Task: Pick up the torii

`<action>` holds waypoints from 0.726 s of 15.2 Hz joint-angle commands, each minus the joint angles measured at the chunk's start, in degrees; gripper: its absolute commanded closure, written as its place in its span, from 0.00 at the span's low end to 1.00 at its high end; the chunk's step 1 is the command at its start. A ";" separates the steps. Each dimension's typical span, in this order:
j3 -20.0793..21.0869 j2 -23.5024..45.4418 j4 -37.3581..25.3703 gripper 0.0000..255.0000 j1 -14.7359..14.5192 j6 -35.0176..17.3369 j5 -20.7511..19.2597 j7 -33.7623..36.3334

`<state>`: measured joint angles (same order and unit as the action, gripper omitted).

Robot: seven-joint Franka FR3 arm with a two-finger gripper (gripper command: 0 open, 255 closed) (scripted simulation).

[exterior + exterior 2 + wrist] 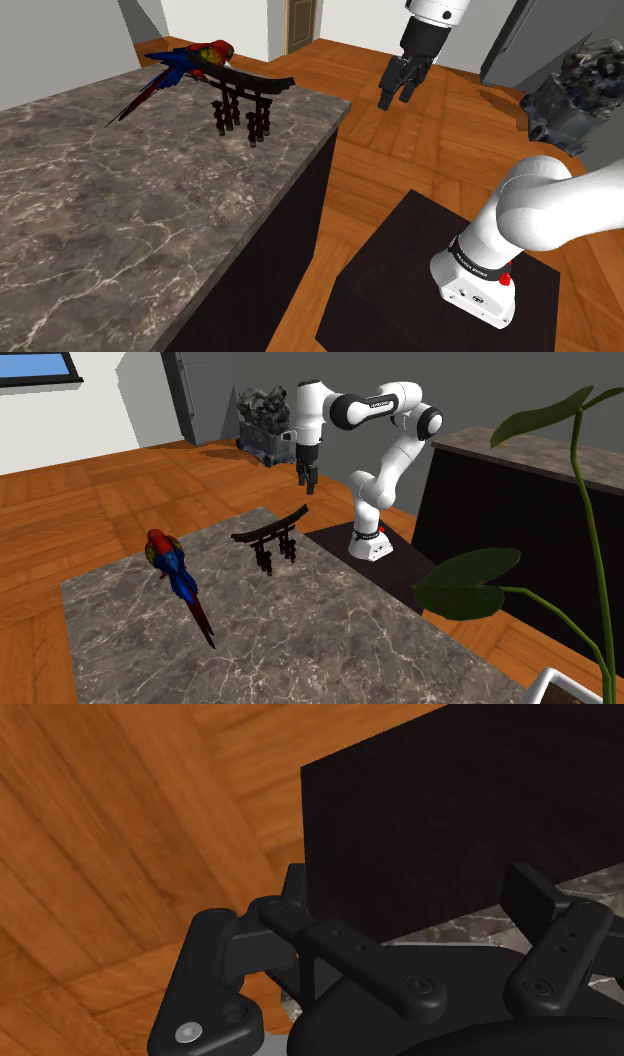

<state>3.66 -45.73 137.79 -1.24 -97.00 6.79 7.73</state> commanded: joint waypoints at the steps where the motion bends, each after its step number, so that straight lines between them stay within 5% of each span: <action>1: 0.00 0.00 0.00 0.00 0.00 0.00 0.00 0.00; 11: 3.64 21.12 -18.68 0.00 -4.31 -1.22 4.95 -0.35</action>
<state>7.07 -27.15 122.10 -5.23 -98.80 11.40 7.49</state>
